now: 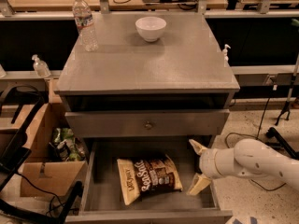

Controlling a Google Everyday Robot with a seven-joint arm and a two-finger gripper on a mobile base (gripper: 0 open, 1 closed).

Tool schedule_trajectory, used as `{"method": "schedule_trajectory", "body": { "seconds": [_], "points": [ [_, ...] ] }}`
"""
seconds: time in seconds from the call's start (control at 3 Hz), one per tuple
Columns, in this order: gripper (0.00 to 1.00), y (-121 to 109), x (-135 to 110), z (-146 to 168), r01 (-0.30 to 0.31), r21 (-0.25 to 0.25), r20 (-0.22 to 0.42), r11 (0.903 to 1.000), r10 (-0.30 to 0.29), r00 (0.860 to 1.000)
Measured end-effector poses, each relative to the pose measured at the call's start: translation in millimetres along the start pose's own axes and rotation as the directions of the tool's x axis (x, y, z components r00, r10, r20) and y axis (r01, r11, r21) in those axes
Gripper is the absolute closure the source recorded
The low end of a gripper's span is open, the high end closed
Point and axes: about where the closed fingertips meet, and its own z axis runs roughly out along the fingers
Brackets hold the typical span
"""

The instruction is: Pick brown chip bag from middle drawer and place on counter

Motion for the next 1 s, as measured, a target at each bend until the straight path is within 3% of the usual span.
{"method": "schedule_trajectory", "body": {
  "seconds": [0.33, 1.0],
  "points": [
    [0.00, 0.3, -0.2, -0.8, 0.000, 0.000, 0.001, 1.0000, 0.000, 1.000],
    [0.00, -5.7, 20.7, 86.7, 0.002, -0.098, -0.058, 0.9952, -0.008, 0.998]
  ]
}}
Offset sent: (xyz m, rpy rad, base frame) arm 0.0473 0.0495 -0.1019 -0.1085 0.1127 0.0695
